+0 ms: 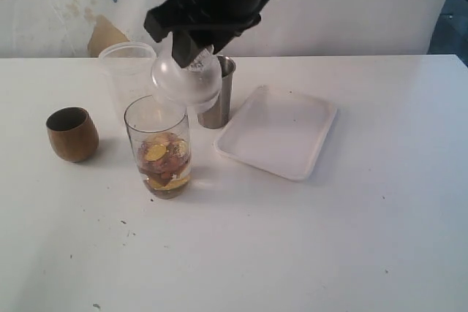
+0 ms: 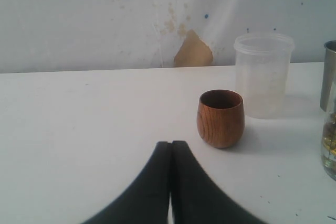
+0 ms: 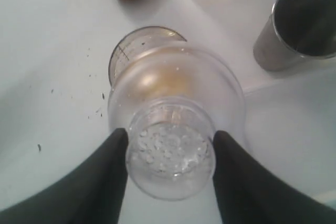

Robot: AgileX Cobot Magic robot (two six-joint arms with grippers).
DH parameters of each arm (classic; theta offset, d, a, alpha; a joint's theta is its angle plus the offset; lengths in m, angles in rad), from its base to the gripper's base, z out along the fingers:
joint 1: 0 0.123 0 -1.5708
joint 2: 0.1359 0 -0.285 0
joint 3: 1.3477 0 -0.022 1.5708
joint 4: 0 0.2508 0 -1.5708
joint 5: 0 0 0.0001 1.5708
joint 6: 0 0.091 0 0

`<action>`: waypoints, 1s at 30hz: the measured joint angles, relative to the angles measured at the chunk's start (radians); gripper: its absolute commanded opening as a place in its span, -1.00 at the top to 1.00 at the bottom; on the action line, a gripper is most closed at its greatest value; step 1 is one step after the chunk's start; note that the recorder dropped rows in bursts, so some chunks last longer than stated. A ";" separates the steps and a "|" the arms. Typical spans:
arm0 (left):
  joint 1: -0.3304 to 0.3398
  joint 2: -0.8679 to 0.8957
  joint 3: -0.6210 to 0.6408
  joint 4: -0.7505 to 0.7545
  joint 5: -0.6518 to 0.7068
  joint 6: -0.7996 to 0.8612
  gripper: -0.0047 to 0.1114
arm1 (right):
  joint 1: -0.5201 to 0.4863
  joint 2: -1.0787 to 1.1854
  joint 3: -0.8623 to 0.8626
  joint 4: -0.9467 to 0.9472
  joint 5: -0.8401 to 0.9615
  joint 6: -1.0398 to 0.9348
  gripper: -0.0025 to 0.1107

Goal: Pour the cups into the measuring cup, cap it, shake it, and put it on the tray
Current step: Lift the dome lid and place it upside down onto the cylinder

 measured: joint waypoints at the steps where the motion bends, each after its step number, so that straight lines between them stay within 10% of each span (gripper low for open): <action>1: 0.000 0.000 0.000 0.000 0.000 0.000 0.92 | 0.000 0.015 -0.024 0.000 0.003 0.008 0.96; 30: 0.000 0.000 0.000 0.000 0.000 0.000 0.92 | 0.038 0.193 -0.131 0.020 0.010 0.040 0.96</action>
